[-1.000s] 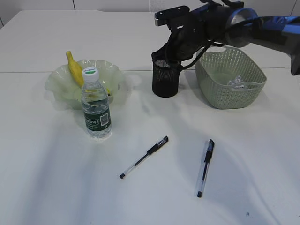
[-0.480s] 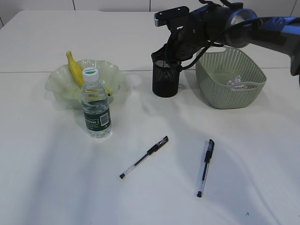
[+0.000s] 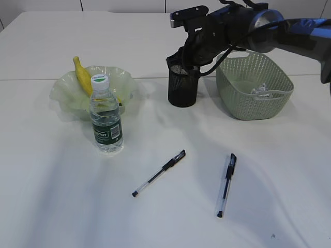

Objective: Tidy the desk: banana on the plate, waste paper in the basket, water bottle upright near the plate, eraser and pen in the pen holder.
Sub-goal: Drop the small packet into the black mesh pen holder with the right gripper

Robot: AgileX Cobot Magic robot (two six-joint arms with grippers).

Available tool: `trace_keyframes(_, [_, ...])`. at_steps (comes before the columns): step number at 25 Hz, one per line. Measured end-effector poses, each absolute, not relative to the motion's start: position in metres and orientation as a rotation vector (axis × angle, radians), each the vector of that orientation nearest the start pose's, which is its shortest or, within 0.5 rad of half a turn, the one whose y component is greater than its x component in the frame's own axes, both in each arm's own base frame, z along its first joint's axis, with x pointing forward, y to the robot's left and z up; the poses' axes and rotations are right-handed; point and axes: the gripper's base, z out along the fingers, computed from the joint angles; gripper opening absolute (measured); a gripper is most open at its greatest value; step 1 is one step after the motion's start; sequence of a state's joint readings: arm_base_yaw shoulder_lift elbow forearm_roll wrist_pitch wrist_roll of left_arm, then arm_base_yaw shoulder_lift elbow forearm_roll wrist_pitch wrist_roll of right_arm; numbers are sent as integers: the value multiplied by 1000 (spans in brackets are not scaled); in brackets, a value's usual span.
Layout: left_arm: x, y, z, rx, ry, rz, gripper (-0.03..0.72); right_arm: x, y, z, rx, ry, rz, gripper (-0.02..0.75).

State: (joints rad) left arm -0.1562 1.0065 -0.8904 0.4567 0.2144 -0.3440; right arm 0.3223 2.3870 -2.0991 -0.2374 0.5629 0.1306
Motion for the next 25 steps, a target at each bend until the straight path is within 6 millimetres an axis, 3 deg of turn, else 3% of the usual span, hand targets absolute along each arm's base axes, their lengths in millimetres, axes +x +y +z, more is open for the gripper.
trace_keyframes(13, [220,-25,376,161,1795,50,589,524,162,205,-383,2294,-28,249])
trace_keyframes(25, [220,-25,376,161,1797,50,589,516,155,283,-305,2303,-64,249])
